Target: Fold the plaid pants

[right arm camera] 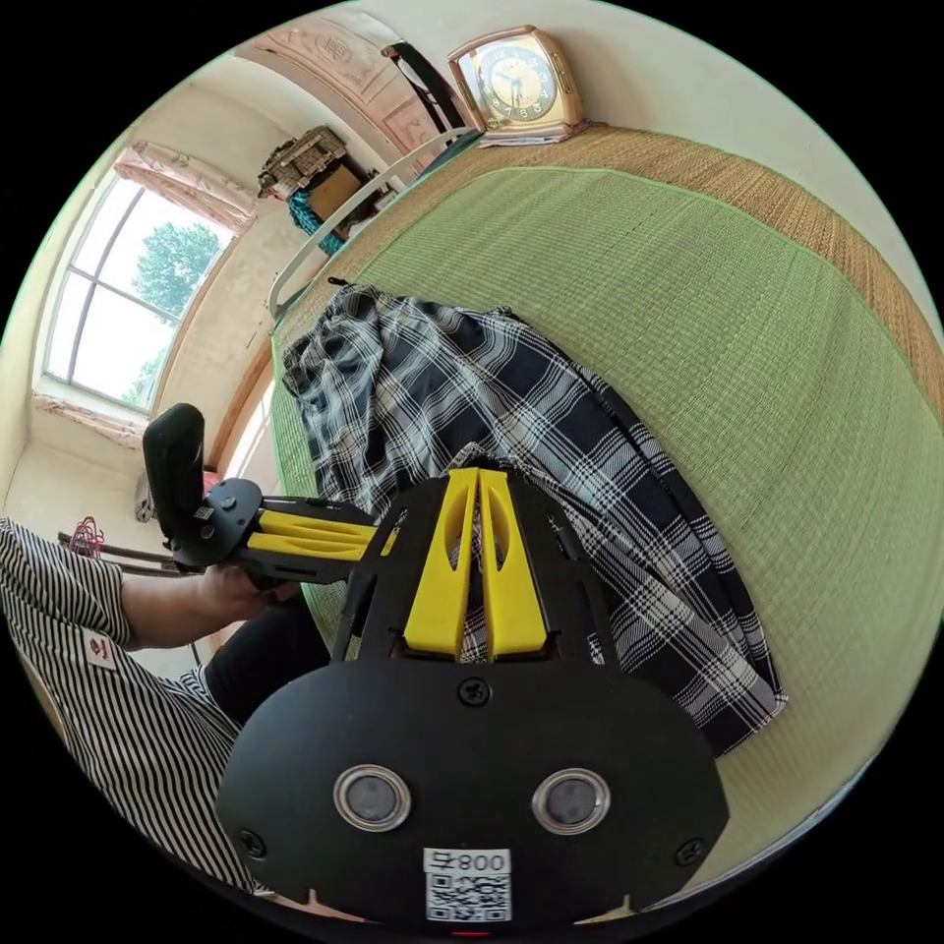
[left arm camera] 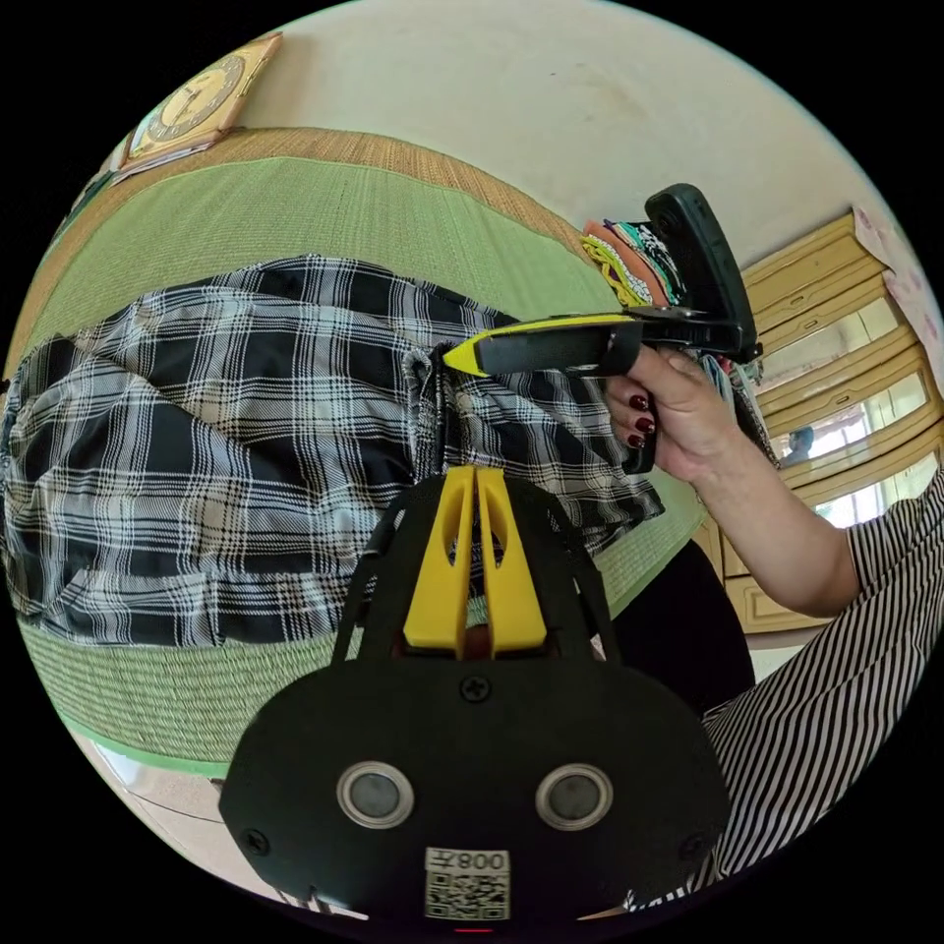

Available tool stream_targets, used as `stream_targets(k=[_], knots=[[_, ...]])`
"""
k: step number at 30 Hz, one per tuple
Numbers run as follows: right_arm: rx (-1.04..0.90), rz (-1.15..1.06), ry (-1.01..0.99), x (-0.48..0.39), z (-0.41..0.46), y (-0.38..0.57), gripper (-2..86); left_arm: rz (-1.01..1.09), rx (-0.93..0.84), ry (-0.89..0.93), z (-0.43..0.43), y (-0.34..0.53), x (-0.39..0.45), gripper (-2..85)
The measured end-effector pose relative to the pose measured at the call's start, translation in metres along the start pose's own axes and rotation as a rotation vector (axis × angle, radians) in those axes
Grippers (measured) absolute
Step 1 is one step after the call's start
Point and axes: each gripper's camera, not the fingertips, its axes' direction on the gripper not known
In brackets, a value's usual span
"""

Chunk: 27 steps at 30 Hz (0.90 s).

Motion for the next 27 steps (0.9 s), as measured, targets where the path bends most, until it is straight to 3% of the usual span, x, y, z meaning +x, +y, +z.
stream_targets(k=[13, 18, 27], knots=[[0.038, 0.033, -0.040, -0.018, -0.039, 0.057, 0.1, -0.009, 0.018, -0.058, 0.010, 0.020, 0.027, 0.1], [-0.082, 0.055, -0.015, -0.031, -0.004, 0.094, 0.0, -0.003, -0.007, -0.063, 0.028, 0.024, 0.036, 0.1], [0.057, 0.134, -0.022, -0.023, -0.070, 0.147, 0.0, 0.074, 0.037, -0.056, 0.029, 0.042, 0.092, 0.1]])
